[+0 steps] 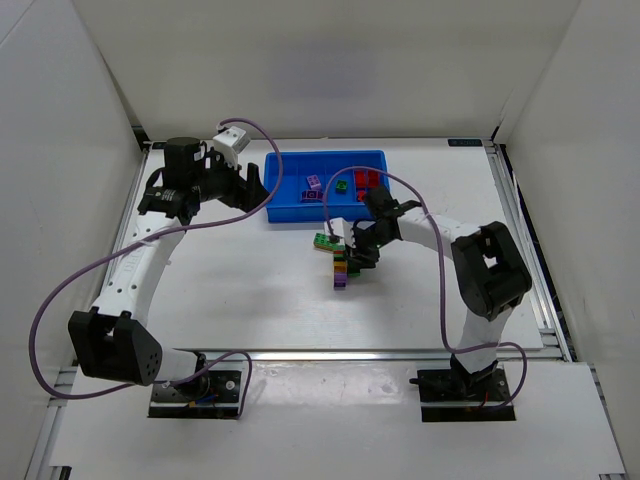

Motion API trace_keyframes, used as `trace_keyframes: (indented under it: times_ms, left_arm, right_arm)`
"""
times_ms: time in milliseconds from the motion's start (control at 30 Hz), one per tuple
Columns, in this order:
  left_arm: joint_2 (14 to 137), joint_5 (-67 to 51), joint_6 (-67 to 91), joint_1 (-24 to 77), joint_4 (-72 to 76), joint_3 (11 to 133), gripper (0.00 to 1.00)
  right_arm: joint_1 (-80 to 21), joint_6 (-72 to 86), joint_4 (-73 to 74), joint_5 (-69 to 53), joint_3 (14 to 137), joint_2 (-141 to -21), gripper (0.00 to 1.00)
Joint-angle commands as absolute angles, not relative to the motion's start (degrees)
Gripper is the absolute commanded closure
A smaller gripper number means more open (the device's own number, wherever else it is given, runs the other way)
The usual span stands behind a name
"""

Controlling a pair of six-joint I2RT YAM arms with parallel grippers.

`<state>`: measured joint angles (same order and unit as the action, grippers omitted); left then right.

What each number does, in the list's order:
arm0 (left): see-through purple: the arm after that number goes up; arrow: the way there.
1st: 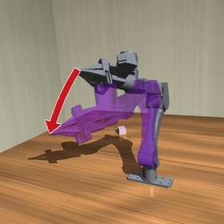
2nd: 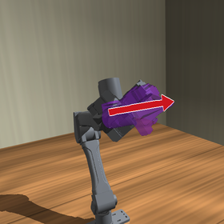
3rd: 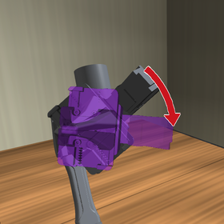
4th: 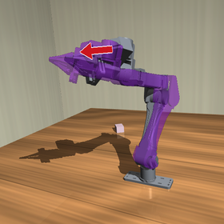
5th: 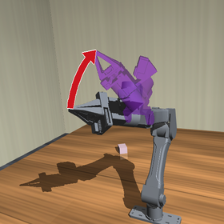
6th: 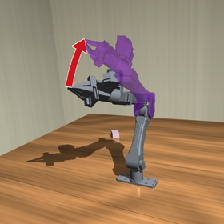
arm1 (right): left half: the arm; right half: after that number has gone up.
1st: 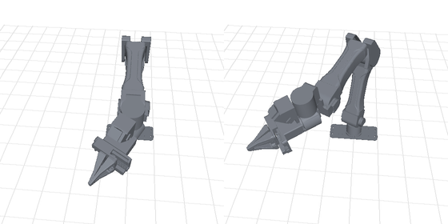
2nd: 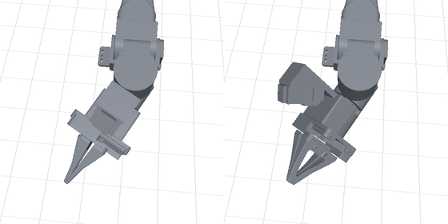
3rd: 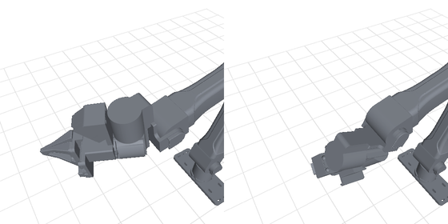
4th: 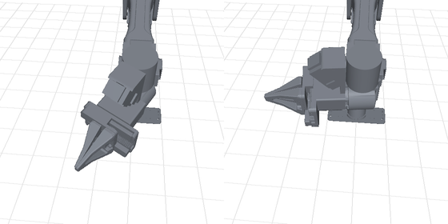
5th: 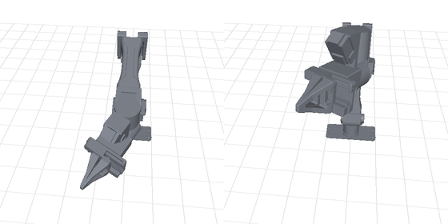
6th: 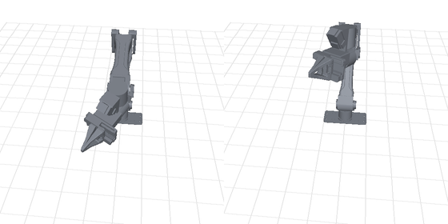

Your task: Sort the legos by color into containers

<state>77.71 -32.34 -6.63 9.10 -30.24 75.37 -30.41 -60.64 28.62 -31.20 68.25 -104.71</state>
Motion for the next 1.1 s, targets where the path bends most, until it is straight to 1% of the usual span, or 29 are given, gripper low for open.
trace_keyframes:
  times_ms: [0, 67, 100, 133, 167, 200, 267, 367, 433, 467, 533, 567, 633, 667, 700, 733, 800, 833, 867, 900, 933, 967, 1000, 1067]
  left_arm:
    - [77.17, -32.43, -6.94, 8.79, -30.67, 75.32, 0.09]
    - [77.17, -32.43, -6.94, 8.79, -30.67, 75.32, 0.09]
    - [77.34, -32.61, -6.94, 8.79, -30.67, 75.24, 0.09]
    - [77.34, -32.43, -6.94, 8.79, -30.67, 75.23, 0.10]
    - [77.34, -32.61, -6.94, 8.79, -30.67, 75.23, 0.10]
    - [77.34, -32.78, -6.94, 8.79, -30.67, 75.15, 0.10]
    - [77.17, -33.48, -6.59, 8.79, -30.59, 75.15, 0.10]
    - [76.82, -34.71, -5.01, 8.70, -30.67, 74.53, 0.10]
    - [76.47, -37.69, -3.79, 8.53, -30.67, 74.18, 0.11]
    - [76.46, -39.45, -2.56, 8.18, -30.67, 73.83, 0.10]
    - [76.81, -47.17, -1.24, 6.86, -30.67, 73.57, 0.10]
    - [77.69, -52.07, -0.27, 5.99, -30.67, 73.74, 0.10]
    - [78.92, -55.97, 4.38, 5.37, -29.89, 74.00, 0.11]
    - [79.27, -57.20, 7.87, 5.19, -29.27, 73.92, 0.12]
    - [79.10, -57.22, 9.21, 5.10, -27.01, 73.65, 0.14]
    - [78.58, -56.00, 10.01, 5.36, -25.07, 72.26, 0.14]
    - [74.39, -52.58, 8.46, 6.32, -21.72, 70.41, 0.14]
    - [73.14, -47.51, 6.52, 8.24, -20.14, 68.75, 0.12]
    - [70.51, -45.37, 4.76, 9.13, -19.26, 67.95, 0.11]
    - [69.44, -43.70, 2.40, 9.58, -18.20, 66.72, 0.11]
    - [68.56, -41.59, 0.98, 9.93, -16.63, 64.71, 0.11]
    - [67.51, -40.35, 0.36, 10.71, -16.26, 63.82, 0.11]
    - [64.89, -39.21, -3.22, 11.16, -13.65, 60.85, 0.11]
    - [60.24, -38.50, -6.05, 12.47, -10.39, 57.67, 0.10]
  right_arm:
    - [-30.85, -61.35, 29.44, -31.03, 68.91, -105.56, 0.53]
    - [-31.03, -61.52, 29.88, -30.59, 68.82, -105.73, 0.54]
    - [-31.03, -61.52, 29.97, -30.41, 68.82, -105.82, 0.58]
    - [-30.85, -61.52, 30.32, -30.32, 68.91, -105.82, 0.66]
    - [-30.85, -61.35, 30.76, -30.32, 68.99, -105.47, 0.70]
    - [-30.68, -61.09, 31.37, -30.32, 69.17, -105.21, 0.76]
    - [-29.97, -59.60, 32.16, -30.58, 69.70, -103.81, 0.80]
    - [-27.52, -57.58, 35.06, -31.90, 71.28, -101.35, 0.83]
    - [-25.41, -54.15, 38.48, -34.09, 73.03, -97.83, 0.83]
    - [-22.96, -52.75, 39.63, -36.97, 75.30, -96.60, 0.83]
    - [-20.23, -48.01, 43.14, -40.50, 77.94, -93.79, 0.83]
    - [-17.87, -43.81, 44.89, -44.08, 80.92, -92.82, 0.83]
    - [-16.09, -38.70, 46.31, -47.97, 84.62, -93.16, 0.83]
    - [-14.52, -35.10, 46.84, -49.99, 88.82, -93.77, 0.83]
    - [-13.89, -26.98, 46.93, -54.71, 90.86, -95.87, 0.84]
    - [-13.45, -22.37, 46.76, -57.37, 92.62, -97.02, 0.84]
    - [-12.57, -10.96, 39.41, -63.07, 93.43, -98.52, 0.86]
    - [-12.39, 5.55, 34.59, -64.06, 91.95, -98.61, 0.86]
    - [-12.57, 11.02, 23.06, -65.38, 90.02, -98.53, 0.87]
    - [-13.09, 17.60, 17.72, -67.48, 86.61, -98.70, 0.86]
    - [-13.62, 27.15, 13.84, -68.11, 85.79, -99.40, 0.87]
    - [-13.97, 31.86, 6.58, -68.64, 85.00, -100.10, 0.86]
    - [-15.19, 40.95, -3.59, -69.95, 83.60, -101.06, 0.86]
    - [-16.34, 47.96, -7.62, -70.84, 82.79, -102.30, 0.86]
